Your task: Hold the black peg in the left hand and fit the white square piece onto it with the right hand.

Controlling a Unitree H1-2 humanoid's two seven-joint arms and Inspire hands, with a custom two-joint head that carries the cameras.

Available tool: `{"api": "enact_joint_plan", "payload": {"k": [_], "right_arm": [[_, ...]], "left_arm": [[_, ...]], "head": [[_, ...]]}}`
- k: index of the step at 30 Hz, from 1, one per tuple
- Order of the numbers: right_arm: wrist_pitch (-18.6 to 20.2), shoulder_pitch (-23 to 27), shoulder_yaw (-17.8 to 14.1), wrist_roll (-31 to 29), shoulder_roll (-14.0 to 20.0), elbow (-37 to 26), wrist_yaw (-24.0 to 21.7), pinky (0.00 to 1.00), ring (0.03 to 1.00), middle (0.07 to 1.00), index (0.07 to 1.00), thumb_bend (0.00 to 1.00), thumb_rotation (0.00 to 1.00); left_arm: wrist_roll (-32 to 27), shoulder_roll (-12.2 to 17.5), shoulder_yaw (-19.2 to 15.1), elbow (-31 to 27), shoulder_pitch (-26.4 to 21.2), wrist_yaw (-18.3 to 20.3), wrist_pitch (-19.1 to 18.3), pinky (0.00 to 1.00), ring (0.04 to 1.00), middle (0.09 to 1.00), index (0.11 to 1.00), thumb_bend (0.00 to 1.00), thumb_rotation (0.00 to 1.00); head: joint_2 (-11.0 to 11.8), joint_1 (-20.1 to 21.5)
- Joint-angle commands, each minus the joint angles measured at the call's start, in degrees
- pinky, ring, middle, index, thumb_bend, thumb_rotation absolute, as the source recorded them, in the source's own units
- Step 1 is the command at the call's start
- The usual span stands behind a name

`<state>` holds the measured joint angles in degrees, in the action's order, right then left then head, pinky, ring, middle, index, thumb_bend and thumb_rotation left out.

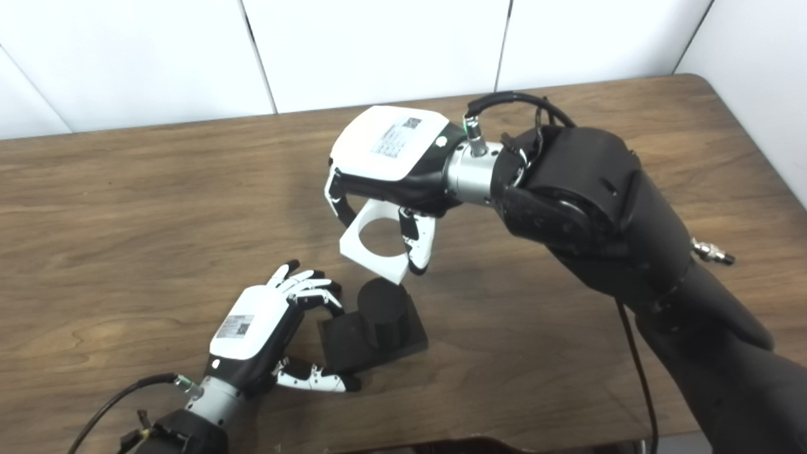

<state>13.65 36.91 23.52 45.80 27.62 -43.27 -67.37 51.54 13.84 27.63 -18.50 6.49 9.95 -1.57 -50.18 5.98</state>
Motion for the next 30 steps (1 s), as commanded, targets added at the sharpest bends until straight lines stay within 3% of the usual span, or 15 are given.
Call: {"api": "enact_joint_plan", "payload": {"k": [1, 30], "right_arm": [[1.7, 1.4, -0.7, 0.3, -0.4, -1.7, -2.6, 0.96, 0.884, 0.760, 0.483, 0.52, 0.13], [0.6, -4.4, 2.2, -1.9, 0.4, -1.3, -1.9, 0.96, 0.890, 0.773, 0.482, 0.52, 0.13]], "left_arm": [[0.9, -0.4, 1.6, 1.4, -0.1, 2.8, 0.1, 0.99, 0.881, 0.782, 0.484, 0.52, 0.05], [1.1, -0.5, 1.5, 0.1, -0.6, 4.7, -1.5, 1.00, 0.891, 0.787, 0.484, 0.52, 0.05]], "head": [[-0.1, 0.0], [-1.0, 0.5]]}}
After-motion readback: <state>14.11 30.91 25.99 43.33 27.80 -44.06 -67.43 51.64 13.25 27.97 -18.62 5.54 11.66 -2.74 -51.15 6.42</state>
